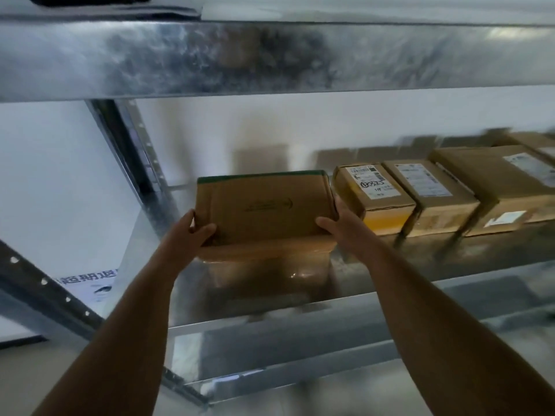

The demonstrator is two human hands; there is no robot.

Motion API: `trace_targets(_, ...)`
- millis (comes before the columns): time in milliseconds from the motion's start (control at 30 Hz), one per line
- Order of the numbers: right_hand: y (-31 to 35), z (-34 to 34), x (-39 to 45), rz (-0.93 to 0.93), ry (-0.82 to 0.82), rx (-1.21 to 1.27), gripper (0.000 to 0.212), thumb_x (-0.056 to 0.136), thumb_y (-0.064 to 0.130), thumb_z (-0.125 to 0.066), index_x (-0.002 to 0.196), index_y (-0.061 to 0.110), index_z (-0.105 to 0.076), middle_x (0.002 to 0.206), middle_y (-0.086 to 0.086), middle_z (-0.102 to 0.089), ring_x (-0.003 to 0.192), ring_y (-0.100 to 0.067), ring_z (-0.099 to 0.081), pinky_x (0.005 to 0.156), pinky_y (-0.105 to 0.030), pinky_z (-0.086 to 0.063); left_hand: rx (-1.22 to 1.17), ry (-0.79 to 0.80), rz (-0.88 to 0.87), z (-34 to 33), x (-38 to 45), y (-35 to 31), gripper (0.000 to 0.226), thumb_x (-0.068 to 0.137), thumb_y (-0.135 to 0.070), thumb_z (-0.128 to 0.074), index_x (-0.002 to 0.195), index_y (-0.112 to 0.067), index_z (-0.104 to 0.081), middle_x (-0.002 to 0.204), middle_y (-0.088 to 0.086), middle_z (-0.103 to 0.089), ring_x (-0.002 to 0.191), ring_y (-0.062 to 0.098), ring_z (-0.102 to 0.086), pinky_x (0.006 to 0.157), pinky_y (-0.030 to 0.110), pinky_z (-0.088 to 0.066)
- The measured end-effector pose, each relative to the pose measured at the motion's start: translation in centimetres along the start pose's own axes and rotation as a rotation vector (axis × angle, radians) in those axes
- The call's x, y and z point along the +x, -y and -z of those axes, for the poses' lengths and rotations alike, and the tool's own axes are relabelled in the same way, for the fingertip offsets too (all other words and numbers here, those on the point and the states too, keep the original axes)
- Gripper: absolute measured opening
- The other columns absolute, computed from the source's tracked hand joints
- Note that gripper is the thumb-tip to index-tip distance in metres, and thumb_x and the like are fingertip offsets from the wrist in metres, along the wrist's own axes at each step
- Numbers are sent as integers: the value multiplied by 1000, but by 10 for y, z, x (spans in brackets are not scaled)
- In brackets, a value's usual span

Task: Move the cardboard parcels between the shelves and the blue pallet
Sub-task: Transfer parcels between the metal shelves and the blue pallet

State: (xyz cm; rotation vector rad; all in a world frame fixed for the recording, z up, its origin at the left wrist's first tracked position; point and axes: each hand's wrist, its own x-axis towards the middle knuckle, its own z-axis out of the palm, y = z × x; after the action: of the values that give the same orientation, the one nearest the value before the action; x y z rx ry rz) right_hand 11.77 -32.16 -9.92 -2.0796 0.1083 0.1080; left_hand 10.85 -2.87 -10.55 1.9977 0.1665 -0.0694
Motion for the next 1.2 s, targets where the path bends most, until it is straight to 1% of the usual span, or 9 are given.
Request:
trace_targets(67,-4,2,-7,22,18,35,62,92,19,-58,145,15,-25,140,-10,-38,128,-26,-39,107,-41,-37,-58,27,-11,0,-7,3,40,92,-25,-56,129,-18,-41,99,6,-62,81,15,-64,58,20,-51)
trace_targets(267,-18,7,-34,25,111,136,93,86,9,-65,152,21,-1,152,-12,-23,138,-31,-28,109,-52,-34,-156,84,-91,-1,-42,15,72,87,-10,-62,145,-27,-22,114,-4,-52,99,18,-58,68,24,-55)
trace_targets(367,-26,16,-55,87,133,161,93,86,5,-64,151,25,-1,150,-5,-26,130,-22,-35,92,-32,-48,-142,51,-118,-10,-65,18,78,86,-4,-62,144,-34,-21,122,1,-49,102,18,-56,83,37,-53)
trace_targets(500,-41,36,-91,153,127,231,88,86,1,-61,150,26,-7,139,0,-36,118,-13,-42,67,-13,-49,-156,51,-176,-27,-99,16,86,82,1,-64,144,-42,-23,120,-1,-55,105,18,-59,86,37,-51)
trace_targets(667,-61,73,-134,227,98,218,86,86,-1,-61,150,25,-8,136,3,-39,119,-10,-43,82,-15,-47,-264,108,-256,-57,-142,-1,84,79,6,-64,136,-46,-32,120,4,-57,109,21,-60,82,33,-53)
trace_targets(800,-78,108,-166,262,19,198,83,84,3,-64,149,24,-15,136,2,-43,121,-16,-45,95,-33,-46,-313,83,-265,-91,-175,-19,70,79,11,-62,133,-28,-41,120,14,-56,111,29,-57,88,45,-51)
trace_targets(933,-104,150,-197,279,-94,224,72,83,6,-66,143,25,-31,122,3,-55,109,-14,-55,85,-29,-51,-273,21,-241,-135,-204,-37,63,81,5,-64,136,-11,-36,123,17,-55,111,31,-56,87,38,-50)
trace_targets(1067,-136,193,-226,272,-178,188,66,85,11,-64,142,25,-34,115,10,-55,102,-5,-55,75,-18,-46,-178,83,-300,-183,-227,-63,58,85,-3,-63,136,-12,-37,126,13,-54,113,30,-55,94,48,-49)
trace_targets(1200,-171,235,-256,262,-294,211,61,86,9,-63,138,27,-37,115,5,-57,101,-6,-56,70,-14,-48,-49,137,-425,-235,-245,-83,65,85,-10,-66,140,-21,-33,126,4,-53,110,21,-56,82,21,-52)
